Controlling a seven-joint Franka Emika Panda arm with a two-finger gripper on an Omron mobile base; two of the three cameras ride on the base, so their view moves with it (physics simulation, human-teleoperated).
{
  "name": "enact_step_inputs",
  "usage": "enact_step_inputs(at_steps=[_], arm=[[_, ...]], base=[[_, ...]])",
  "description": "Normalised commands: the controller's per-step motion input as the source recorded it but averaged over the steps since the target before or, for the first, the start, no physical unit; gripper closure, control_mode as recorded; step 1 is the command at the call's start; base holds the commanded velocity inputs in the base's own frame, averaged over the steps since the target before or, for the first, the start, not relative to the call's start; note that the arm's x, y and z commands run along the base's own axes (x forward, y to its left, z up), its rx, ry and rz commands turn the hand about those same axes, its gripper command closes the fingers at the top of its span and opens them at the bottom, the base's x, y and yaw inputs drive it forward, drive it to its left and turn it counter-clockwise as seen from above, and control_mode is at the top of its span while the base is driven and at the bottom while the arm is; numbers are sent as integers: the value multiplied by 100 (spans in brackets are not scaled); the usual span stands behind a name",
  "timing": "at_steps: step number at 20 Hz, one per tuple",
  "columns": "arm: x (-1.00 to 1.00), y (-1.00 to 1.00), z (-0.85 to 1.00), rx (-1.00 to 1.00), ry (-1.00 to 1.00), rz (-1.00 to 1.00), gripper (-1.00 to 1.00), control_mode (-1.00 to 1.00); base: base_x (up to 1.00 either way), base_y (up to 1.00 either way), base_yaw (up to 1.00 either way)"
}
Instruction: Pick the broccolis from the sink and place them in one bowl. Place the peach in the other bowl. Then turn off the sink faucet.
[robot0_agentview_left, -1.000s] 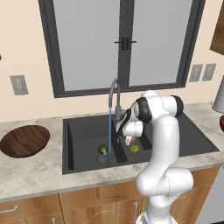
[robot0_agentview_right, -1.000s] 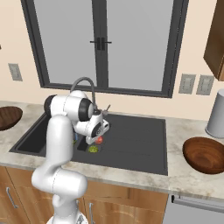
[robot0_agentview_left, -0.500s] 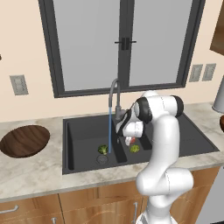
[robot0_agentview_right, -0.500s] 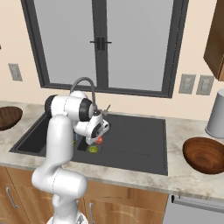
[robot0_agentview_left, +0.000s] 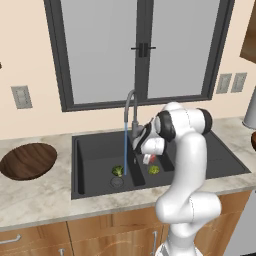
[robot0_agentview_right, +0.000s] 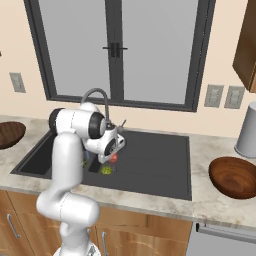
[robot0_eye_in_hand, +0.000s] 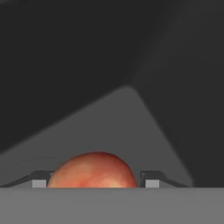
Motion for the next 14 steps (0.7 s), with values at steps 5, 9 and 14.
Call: enact_step_inputs(at_steps=[5,9,14], arm=[[0,-11,60,0,-4,0,100,-100],[0,-4,64,0,-4,0,100,-100],[-2,0,58,0,-5,0,100,-100]], base=[[0,0,0],[0,0,0],[0,0,0]])
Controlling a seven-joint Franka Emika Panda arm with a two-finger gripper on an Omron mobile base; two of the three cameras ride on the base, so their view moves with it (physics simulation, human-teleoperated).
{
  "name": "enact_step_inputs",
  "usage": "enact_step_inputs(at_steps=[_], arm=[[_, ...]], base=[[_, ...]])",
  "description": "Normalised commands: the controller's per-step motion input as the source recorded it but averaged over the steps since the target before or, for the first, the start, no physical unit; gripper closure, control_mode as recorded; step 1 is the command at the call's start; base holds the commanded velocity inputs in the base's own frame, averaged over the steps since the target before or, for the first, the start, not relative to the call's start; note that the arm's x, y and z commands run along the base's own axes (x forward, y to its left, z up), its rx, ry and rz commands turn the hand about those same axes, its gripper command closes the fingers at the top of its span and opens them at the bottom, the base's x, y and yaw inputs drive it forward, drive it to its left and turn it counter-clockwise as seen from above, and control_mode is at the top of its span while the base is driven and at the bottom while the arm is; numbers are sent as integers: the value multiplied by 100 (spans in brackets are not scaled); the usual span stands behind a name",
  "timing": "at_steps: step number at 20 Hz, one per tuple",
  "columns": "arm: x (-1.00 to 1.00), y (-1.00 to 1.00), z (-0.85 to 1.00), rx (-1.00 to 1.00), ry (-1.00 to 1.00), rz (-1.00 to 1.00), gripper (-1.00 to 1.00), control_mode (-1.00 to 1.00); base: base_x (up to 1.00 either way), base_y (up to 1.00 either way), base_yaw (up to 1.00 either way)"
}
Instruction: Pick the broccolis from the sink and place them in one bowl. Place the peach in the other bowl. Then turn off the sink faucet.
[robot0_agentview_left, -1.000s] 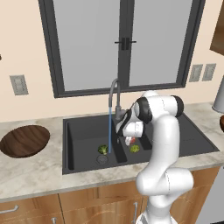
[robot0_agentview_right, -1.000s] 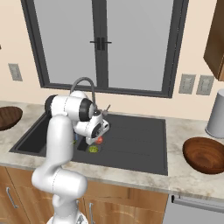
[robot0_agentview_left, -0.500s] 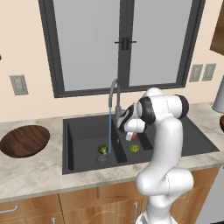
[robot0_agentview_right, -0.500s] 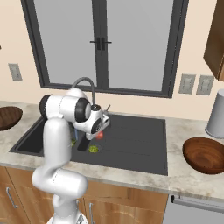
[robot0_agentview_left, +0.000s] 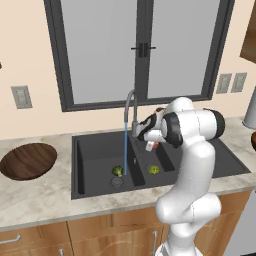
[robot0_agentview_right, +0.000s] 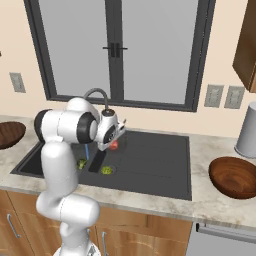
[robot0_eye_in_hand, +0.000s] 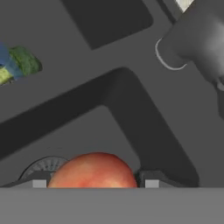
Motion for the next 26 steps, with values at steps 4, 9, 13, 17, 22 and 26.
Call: enact_step_inputs(at_steps=[4,9,13,17,22,26], arm=[[-14,-4,55,0,-10,0,100,-100],[-17,-13,55,0,-7,0,100,-100],[-16,-23,50,0,-1,0,100,-100],[-21,-22,53,0,-1,0,100,-100],[-18,-23,48,0,0,-6,100,-100],[-16,-23,18,0,0,-13,100,-100]], base=[[0,0,0],[0,0,0],[0,0,0],[0,0,0],[0,0,0],[0,0,0]])
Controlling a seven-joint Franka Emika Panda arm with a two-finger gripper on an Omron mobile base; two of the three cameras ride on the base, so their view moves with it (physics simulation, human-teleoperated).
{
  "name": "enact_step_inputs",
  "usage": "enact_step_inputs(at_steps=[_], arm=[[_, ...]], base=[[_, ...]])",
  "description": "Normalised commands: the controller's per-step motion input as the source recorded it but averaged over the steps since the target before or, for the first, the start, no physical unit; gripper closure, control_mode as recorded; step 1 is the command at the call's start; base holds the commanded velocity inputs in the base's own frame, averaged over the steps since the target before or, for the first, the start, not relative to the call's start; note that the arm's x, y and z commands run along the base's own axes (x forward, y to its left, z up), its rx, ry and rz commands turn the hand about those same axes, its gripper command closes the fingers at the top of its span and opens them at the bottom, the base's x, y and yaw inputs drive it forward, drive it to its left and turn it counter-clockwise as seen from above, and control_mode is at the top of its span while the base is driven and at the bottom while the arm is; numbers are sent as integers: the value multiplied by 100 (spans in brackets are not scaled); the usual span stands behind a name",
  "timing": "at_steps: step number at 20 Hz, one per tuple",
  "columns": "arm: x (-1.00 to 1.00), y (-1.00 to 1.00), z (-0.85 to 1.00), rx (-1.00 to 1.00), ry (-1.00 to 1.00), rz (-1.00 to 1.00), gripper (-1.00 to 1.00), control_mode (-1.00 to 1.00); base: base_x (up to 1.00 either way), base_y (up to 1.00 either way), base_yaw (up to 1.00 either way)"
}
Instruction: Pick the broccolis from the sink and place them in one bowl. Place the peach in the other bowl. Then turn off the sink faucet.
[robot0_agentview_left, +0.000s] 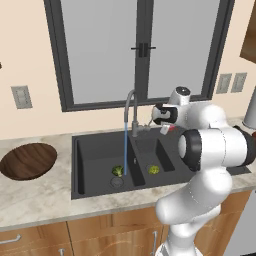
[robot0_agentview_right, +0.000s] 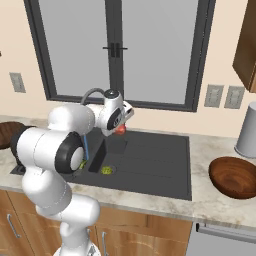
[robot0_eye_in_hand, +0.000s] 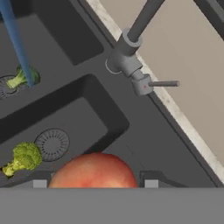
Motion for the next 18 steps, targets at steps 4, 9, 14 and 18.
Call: enact_step_inputs(at_steps=[4,9,14,18], arm=[[-19,-17,0,0,-3,-14,100,-100],[-8,-21,0,0,-5,-15,100,-100],[-5,-29,0,0,-7,-14,100,-100],[-3,-33,3,0,-4,-12,100,-100]], base=[[0,0,0],[0,0,0],[0,0,0],[0,0,0]])
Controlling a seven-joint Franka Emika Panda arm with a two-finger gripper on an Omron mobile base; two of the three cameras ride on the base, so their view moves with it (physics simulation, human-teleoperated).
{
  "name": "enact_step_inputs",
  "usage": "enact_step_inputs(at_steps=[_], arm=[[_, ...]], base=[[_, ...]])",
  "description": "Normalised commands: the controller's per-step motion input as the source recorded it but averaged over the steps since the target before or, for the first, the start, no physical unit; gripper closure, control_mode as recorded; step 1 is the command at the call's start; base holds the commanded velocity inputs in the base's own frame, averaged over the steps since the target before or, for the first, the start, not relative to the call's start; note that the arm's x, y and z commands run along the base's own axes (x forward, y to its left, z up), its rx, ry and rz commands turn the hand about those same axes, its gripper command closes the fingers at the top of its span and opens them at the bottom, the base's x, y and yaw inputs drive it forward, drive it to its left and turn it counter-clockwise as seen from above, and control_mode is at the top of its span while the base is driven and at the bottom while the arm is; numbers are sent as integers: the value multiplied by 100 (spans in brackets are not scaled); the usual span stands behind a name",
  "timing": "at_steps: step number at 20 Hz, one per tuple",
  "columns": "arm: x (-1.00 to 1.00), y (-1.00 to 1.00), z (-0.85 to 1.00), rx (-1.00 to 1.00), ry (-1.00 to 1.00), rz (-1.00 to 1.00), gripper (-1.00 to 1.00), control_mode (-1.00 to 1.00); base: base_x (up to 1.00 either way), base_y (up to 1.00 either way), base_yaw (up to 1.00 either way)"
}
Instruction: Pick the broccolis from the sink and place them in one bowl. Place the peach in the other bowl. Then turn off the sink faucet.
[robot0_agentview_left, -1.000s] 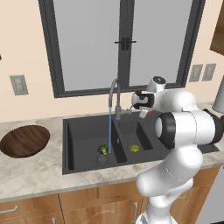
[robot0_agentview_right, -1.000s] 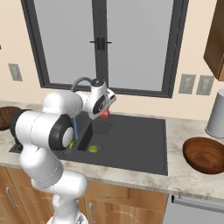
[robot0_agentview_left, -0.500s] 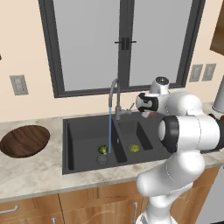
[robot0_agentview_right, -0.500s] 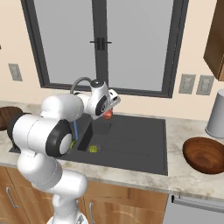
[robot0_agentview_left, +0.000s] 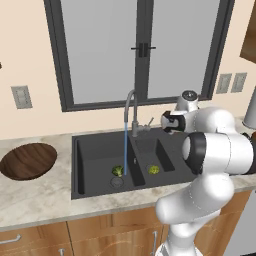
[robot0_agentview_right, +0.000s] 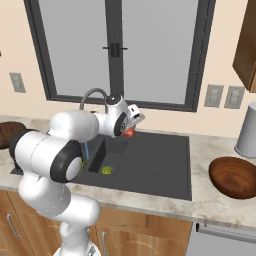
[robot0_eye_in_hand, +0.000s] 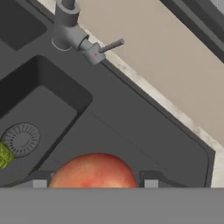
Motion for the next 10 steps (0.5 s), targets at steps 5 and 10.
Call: enact_step_inputs(at_steps=[5,10], arm=[[-3,-42,21,0,0,-12,100,-100],[0,-41,26,0,0,-12,100,-100]], base=[[0,0,0],[0,0,0]])
